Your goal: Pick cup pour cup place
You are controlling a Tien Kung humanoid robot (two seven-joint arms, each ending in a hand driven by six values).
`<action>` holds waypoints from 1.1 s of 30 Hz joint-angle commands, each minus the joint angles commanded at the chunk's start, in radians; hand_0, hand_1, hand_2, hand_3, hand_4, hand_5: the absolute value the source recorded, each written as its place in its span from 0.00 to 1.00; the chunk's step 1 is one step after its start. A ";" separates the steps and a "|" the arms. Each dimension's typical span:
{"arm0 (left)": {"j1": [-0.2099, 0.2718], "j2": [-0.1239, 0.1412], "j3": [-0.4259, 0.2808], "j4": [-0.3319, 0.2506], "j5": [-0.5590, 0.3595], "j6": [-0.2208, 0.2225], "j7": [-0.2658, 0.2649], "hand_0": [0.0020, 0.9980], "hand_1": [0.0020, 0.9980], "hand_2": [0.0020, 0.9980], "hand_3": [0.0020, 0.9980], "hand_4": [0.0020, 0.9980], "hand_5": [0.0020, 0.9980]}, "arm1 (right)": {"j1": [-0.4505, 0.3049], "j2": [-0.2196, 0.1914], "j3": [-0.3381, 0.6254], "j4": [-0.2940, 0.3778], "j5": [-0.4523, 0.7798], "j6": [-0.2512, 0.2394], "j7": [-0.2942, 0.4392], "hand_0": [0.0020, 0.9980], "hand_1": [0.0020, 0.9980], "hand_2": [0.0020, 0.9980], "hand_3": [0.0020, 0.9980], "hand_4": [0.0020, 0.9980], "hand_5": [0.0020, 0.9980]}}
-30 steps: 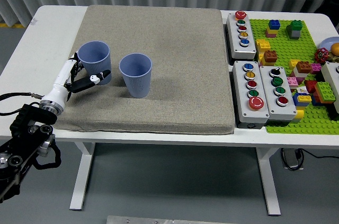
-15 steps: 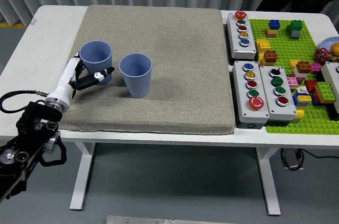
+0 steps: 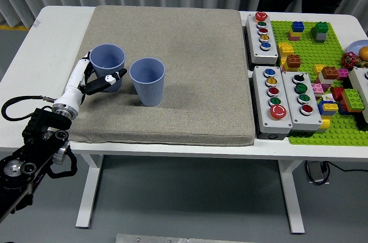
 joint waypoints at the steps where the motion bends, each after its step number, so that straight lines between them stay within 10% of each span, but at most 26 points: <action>1: 0.000 -0.002 0.002 0.002 0.001 0.003 0.000 0.70 0.65 0.77 0.81 0.92 0.32 | 0.000 0.000 0.000 0.000 -0.001 0.000 0.000 0.68 0.63 0.58 0.57 0.00 0.19; 16: -0.002 -0.015 0.012 0.019 -0.017 0.067 -0.013 0.59 0.59 0.67 0.65 0.81 0.16 | 0.001 0.000 0.003 0.000 -0.007 0.002 -0.001 0.68 0.63 0.58 0.57 0.00 0.19; 17: -0.001 -0.016 0.015 0.016 -0.022 0.088 -0.020 0.50 0.46 0.52 0.51 0.78 0.13 | 0.000 0.000 0.002 0.000 -0.006 0.002 -0.002 0.68 0.63 0.58 0.57 0.00 0.19; 33: 0.039 -0.020 -0.006 -0.075 0.030 0.142 -0.037 0.42 0.45 0.49 0.49 0.73 0.06 | -0.010 0.001 0.008 0.000 -0.017 0.004 -0.006 0.68 0.63 0.58 0.57 0.00 0.19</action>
